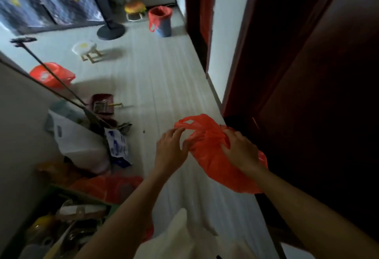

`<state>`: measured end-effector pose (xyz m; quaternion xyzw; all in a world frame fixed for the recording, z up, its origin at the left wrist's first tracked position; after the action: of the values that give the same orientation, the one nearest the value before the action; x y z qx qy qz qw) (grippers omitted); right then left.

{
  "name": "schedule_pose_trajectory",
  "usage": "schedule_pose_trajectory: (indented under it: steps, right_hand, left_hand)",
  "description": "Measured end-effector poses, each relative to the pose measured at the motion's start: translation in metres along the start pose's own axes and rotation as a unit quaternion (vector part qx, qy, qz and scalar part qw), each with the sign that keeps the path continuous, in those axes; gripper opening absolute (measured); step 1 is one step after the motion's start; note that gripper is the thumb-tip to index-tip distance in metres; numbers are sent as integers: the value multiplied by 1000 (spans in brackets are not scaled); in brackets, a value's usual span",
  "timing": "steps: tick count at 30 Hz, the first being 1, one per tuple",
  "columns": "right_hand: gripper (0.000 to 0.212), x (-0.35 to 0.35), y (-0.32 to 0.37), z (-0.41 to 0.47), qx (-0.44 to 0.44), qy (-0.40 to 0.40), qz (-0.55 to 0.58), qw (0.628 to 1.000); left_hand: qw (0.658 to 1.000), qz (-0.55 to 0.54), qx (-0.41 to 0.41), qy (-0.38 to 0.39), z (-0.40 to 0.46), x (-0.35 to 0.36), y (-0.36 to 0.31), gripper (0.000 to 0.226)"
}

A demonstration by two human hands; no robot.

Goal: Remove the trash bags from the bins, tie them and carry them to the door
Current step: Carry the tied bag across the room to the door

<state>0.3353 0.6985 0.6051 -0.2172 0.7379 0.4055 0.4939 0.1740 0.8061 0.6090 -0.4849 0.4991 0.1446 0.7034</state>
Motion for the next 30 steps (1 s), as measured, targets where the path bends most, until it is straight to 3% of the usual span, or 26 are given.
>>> schedule_pose_trajectory:
  steps: [9,23,30]
  right_hand:
    - [51,14,143,278,-106,35,-15,994]
    - [47,-15,380,693,-198,39,-30,979]
    - [46,-7,536,915,-273,76,-30,959]
  left_hand:
    - [991,-12,-109,-77,234,-57,132,43]
    - [979,10,-148,-138,639,-179,276,43]
    - [951,18,-260,-169,827,-253,390,45]
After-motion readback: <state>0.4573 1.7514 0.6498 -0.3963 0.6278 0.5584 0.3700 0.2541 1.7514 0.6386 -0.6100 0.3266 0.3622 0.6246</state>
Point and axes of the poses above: each hand's wrist, its own z-axis towards the middle knuckle, its own x-axis out of the palm, y = z × x, the point moved 7 cm from there along z, towards the middle knuckle, and after that the axes turned 3 degrees about -y, right-handed, at the moved point
